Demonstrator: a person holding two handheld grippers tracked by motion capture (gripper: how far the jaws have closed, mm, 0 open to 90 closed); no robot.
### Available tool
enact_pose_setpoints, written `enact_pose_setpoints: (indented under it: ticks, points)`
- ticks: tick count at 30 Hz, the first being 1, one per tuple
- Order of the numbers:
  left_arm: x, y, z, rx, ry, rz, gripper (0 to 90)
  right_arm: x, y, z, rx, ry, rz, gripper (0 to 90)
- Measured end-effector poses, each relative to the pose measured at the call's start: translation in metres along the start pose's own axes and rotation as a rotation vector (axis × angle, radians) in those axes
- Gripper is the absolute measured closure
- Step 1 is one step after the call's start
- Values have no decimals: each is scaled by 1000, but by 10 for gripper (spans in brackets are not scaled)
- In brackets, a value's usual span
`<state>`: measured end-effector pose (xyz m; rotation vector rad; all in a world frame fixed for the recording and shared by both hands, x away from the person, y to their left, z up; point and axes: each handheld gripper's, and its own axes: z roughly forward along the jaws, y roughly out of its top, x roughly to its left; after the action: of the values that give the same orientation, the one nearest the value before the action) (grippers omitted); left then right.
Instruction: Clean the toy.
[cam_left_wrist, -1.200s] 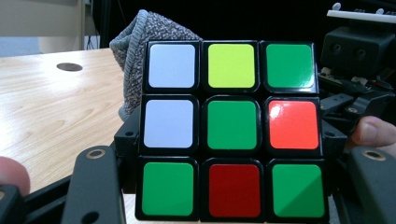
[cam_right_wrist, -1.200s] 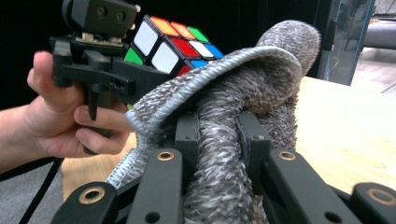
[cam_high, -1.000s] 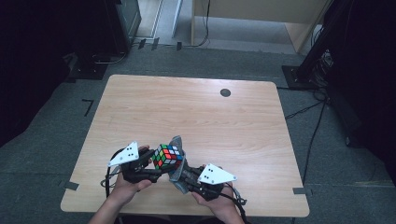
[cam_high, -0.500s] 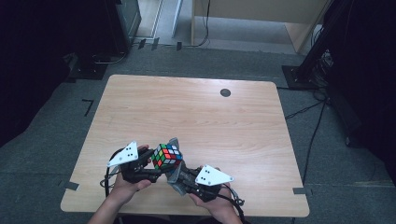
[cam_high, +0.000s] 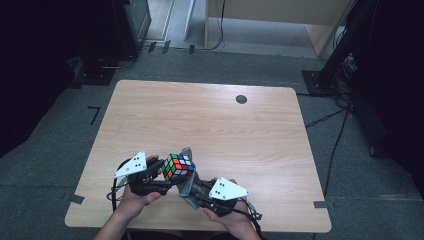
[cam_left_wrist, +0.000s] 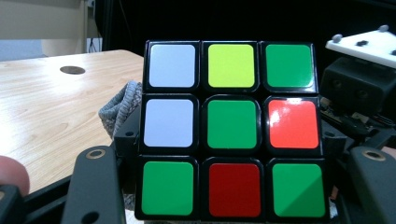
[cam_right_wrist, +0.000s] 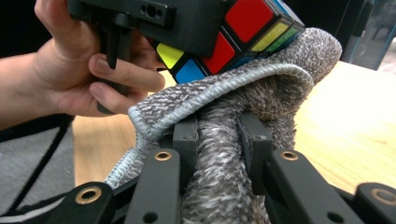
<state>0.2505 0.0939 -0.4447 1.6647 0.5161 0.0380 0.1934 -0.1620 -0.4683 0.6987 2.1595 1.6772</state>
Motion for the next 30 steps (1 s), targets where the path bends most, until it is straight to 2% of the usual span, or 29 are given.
enact_pose_setpoints:
  ticks: [3,5,8,11,13,14,16,18,20,22,23,24,27,30]
  points:
    - [-1,-1,1,13,0,9,343,-8,7,-9,-53,-39,21,732]
    - [-3,-1,4,17,-4,10,343,-14,9,-15,-105,-67,72,732]
    - [-3,-1,5,18,-4,5,343,-11,3,-11,-76,-48,73,733]
    - [1,0,2,11,5,-3,343,-3,-2,-2,-8,25,12,729]
    - [2,0,0,7,15,-5,343,-4,0,-3,2,29,-17,727]
    - [2,0,-1,7,20,-4,343,-7,1,-5,-5,20,-16,724]
    - [2,0,-1,10,22,0,343,-18,1,-12,-15,-43,-13,721]
    - [2,0,-1,13,22,-2,343,-30,0,-20,2,-149,-16,718]
    - [2,0,0,15,26,-2,343,-43,-3,-27,25,-231,16,716]
    - [2,-1,1,19,26,-2,343,-53,-7,-32,32,-284,57,715]
    - [3,-1,1,20,25,-3,343,-60,-10,-35,37,-314,96,714]
    - [3,-1,1,20,26,-4,343,-65,-14,-36,47,-332,119,713]
    - [3,-1,2,20,29,-6,343,-74,-25,-36,91,-381,147,710]
    - [5,-2,2,22,33,-13,343,-79,-34,-34,122,-391,183,679]
